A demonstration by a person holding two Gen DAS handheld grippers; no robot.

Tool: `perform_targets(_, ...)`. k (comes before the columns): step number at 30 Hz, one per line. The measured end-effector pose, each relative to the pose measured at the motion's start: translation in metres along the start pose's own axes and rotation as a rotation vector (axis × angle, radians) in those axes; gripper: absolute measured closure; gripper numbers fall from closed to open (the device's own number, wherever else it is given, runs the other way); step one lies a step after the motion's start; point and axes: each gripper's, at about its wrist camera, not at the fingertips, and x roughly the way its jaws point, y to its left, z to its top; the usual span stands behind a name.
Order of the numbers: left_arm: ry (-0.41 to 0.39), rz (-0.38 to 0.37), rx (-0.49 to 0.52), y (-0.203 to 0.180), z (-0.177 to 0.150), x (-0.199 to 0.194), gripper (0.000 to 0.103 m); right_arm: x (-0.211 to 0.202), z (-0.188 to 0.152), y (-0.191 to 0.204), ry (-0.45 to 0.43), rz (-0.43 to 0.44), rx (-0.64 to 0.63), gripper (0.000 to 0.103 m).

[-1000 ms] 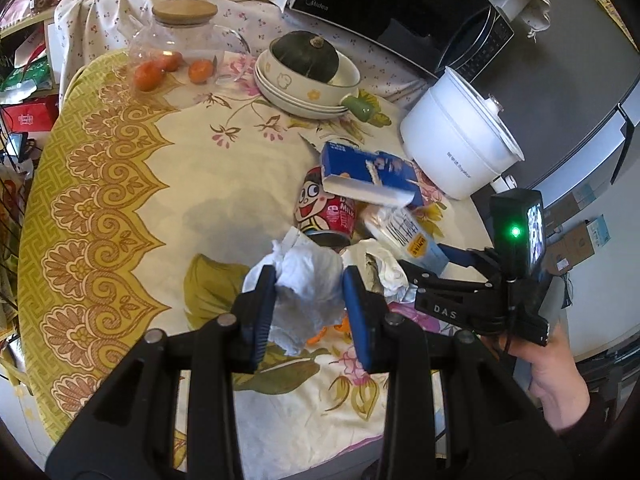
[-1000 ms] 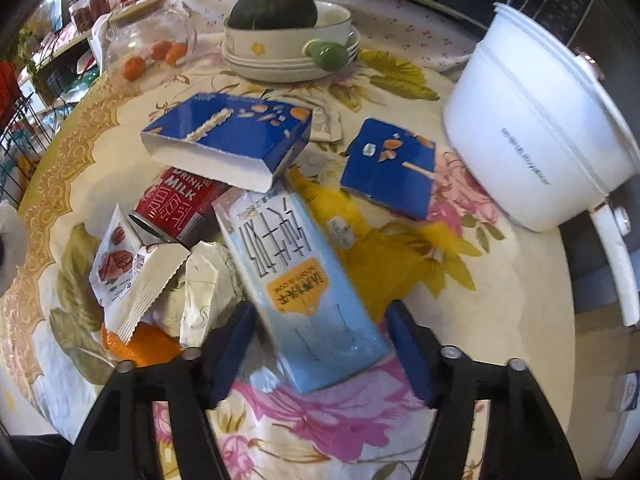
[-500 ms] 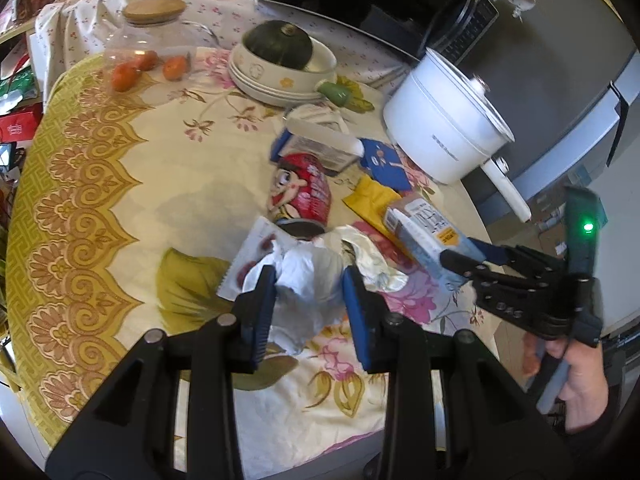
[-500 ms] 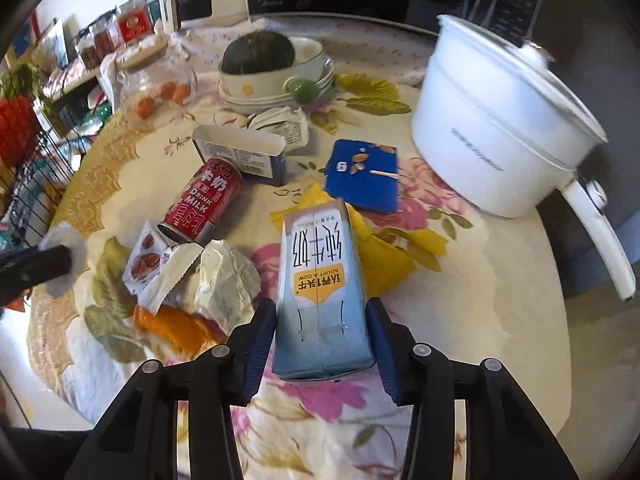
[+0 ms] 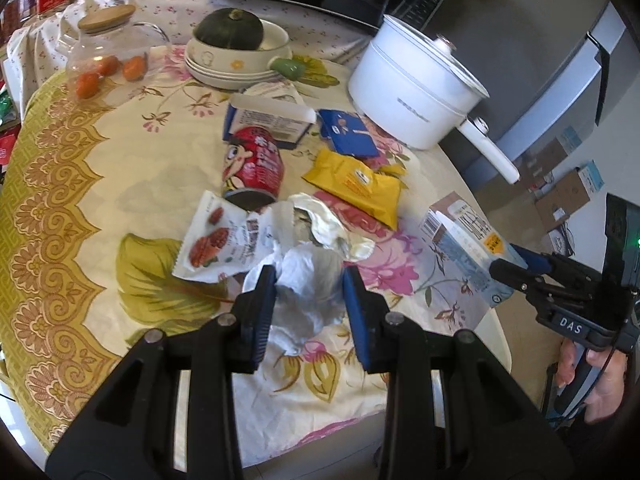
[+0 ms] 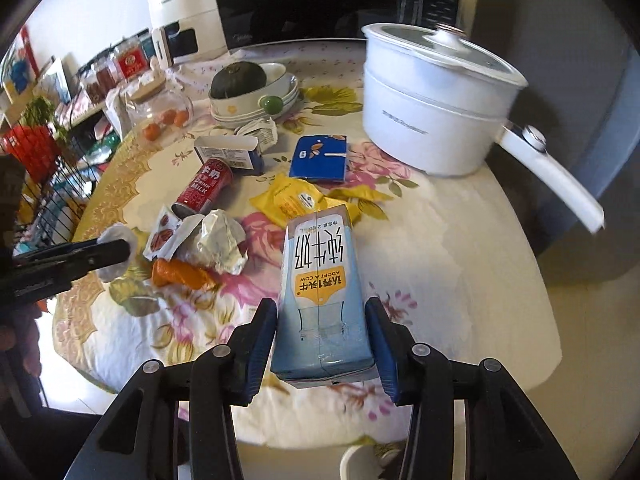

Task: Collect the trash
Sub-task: 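Carry the milk carton to the white bin and release it with the right tool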

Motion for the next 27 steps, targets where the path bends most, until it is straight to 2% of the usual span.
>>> perform_targets(3,0.017,-0.002,0.013,-0.004,-0.005,0.004,0.067,0.000,-0.011,-0.007,0.036,-0.014,0.005,0.056)
perform_targets(12,0.067,-0.008,0.078,-0.028,-0.025,0.016,0.067,-0.012,-0.048,-0.025,0.067,-0.027,0.002,0.056)
perform_targets(20,0.106,-0.058,0.169,-0.068,-0.038,0.027,0.067,-0.037,-0.089,-0.041,0.091,-0.021,0.013,0.056)
perform_targets(27,0.131,-0.086,0.264,-0.111,-0.051,0.040,0.067,-0.057,-0.117,-0.073,0.106,-0.034,0.074,0.056)
